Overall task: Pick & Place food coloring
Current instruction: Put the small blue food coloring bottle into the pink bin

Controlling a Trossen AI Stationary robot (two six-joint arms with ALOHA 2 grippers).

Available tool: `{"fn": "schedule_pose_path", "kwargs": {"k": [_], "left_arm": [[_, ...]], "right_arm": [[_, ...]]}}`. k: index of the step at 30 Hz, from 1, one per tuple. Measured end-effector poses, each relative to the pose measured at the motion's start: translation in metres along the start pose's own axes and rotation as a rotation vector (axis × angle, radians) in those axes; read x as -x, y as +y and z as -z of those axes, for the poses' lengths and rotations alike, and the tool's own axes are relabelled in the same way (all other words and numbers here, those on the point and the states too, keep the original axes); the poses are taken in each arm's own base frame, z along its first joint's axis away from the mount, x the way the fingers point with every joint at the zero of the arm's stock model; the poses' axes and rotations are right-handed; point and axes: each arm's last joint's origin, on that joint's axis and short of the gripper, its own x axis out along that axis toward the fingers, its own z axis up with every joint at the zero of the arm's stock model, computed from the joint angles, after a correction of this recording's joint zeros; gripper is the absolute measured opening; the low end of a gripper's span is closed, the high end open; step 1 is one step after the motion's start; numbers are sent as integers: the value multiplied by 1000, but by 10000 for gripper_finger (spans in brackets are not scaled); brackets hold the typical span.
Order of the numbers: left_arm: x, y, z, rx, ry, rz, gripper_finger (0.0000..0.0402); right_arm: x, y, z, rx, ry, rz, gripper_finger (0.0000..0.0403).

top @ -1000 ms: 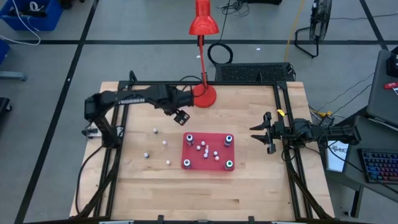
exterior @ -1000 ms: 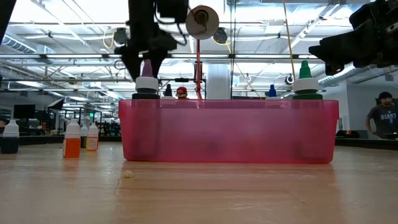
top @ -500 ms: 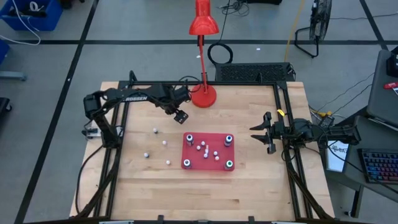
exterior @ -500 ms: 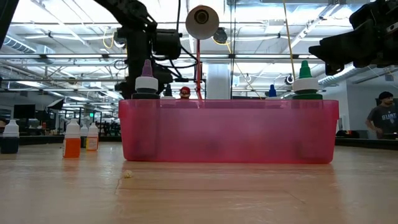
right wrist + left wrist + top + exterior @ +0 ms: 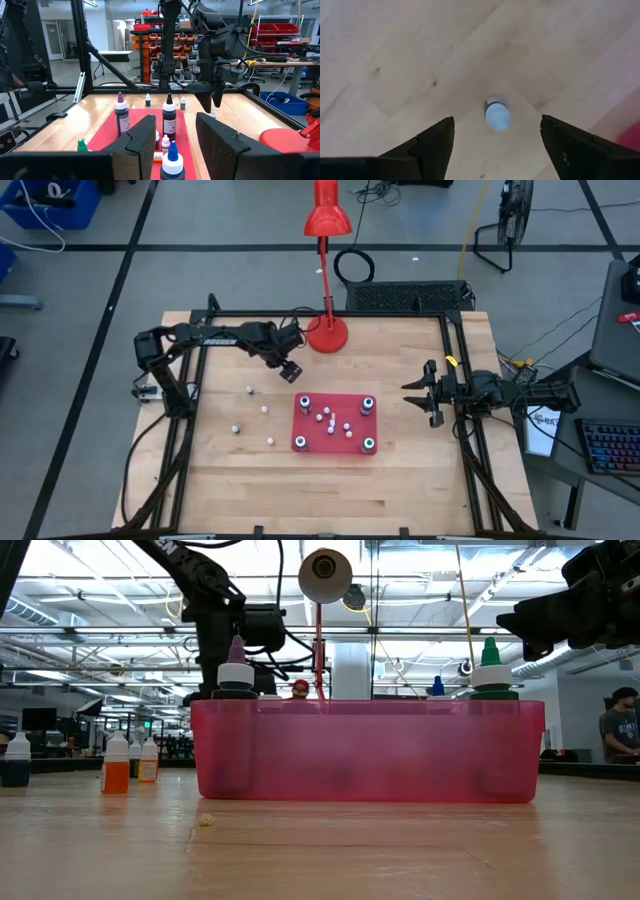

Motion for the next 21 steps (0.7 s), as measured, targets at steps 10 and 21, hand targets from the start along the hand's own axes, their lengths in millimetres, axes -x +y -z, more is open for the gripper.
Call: {"fn": "schedule_pose_path", "kwargs": {"k": [10, 21], "left_arm": [[-7, 1, 1, 3, -31, 13, 292], [-40, 1, 2, 3, 55, -27, 292]], "right_arm": [[0, 0, 0, 0, 0, 0, 130], [0, 0, 0, 0, 0, 0, 130]]}}
